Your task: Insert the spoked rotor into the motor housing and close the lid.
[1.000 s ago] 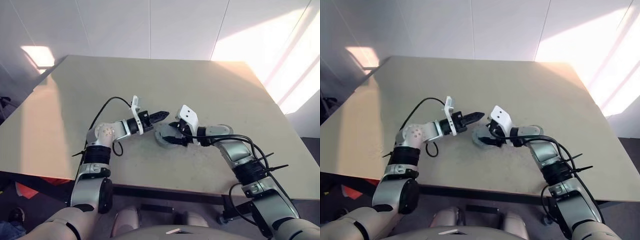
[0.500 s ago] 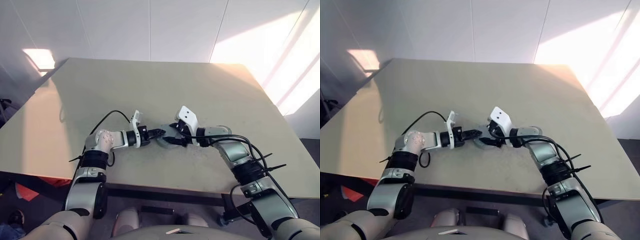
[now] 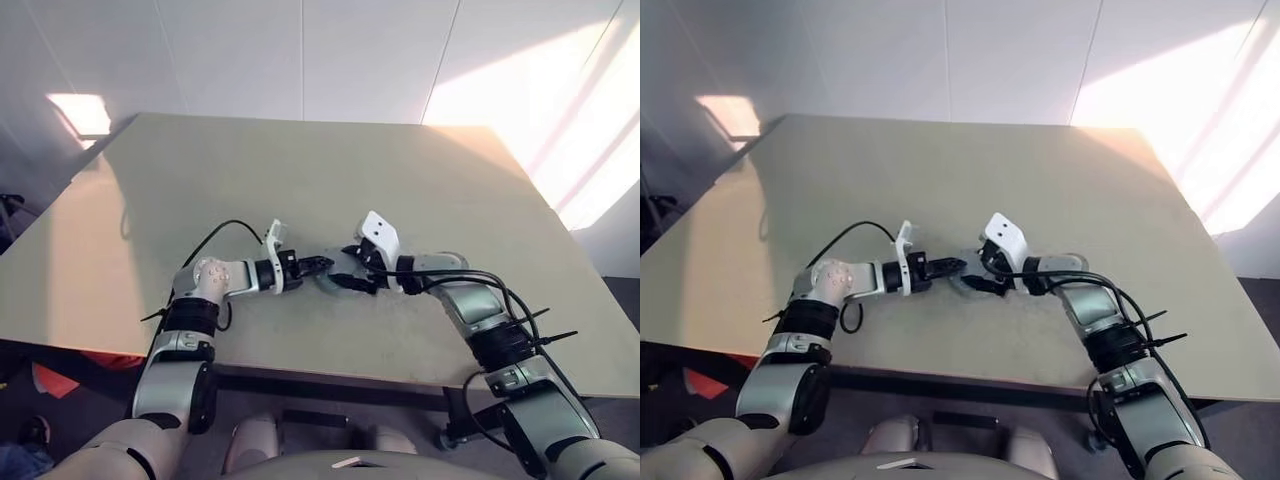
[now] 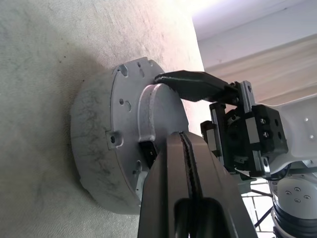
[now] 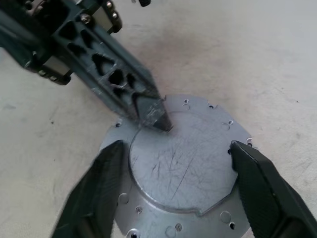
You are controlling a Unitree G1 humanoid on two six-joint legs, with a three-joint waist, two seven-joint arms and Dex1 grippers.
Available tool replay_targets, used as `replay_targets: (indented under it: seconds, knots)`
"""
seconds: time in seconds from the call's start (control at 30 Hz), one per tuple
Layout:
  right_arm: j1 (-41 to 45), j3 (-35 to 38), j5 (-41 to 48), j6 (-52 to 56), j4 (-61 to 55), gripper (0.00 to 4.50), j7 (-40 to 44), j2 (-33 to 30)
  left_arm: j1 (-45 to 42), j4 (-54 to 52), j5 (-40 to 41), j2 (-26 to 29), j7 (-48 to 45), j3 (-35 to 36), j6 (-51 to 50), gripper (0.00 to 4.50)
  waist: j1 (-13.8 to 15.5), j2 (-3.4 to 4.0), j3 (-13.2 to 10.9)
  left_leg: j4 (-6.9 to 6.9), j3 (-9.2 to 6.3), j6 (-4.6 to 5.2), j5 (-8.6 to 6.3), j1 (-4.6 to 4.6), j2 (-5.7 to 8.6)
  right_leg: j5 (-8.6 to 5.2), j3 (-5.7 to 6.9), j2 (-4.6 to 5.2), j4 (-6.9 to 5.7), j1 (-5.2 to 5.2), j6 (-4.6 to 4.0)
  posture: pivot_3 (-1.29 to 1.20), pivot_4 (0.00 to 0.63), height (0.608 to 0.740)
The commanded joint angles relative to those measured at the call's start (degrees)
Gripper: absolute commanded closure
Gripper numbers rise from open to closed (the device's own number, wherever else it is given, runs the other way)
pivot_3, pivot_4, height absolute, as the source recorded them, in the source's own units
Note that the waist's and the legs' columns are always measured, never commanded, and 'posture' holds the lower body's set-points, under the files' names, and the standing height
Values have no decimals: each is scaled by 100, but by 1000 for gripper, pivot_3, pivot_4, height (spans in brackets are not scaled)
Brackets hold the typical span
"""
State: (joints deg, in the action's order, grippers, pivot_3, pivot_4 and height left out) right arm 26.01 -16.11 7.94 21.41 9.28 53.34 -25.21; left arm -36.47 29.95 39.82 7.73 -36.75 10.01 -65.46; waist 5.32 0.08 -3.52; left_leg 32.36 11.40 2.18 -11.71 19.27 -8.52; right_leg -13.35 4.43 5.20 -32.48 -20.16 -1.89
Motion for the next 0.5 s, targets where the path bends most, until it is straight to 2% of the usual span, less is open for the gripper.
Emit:
replay_targets:
  seconds: [0.03,0.1,0.17,0.33,0.5]
  knots:
    - [-40,94,66,48,-528,51,47,-92,11,208,-258,78,212,-25,72,4500,5,-1,0,-2,0,0,0,15,-1,0,0,0,-2,2,-1,0,0,740]
    - [-49,208,152,105,-771,51,31,-113,-12,251,-277,73,212,-18,107,4500,8,-2,1,-2,2,1,1,57,2,7,-4,0,-24,-42,-10,0,0,740]
    - [-22,398,307,263,-981,51,-28,-112,-46,302,-298,59,217,-5,144,4500,31,-3,0,0,2,9,-3,91,4,59,-5,0,-45,-75,-85,0,0,740]
    - [118,987,711,798,-1274,51,-353,-54,-100,367,-288,37,183,9,188,4500,38,-1,1,6,2,25,1,160,-2,50,4,-2,-76,-141,-91,0,0,740]
    - [-2,1074,708,962,-1438,51,-465,-149,-84,245,-158,-4,-78,0,225,4500,39,-1,1,56,2,52,-24,189,-9,46,4,1,-99,-159,-97,0,0,740]
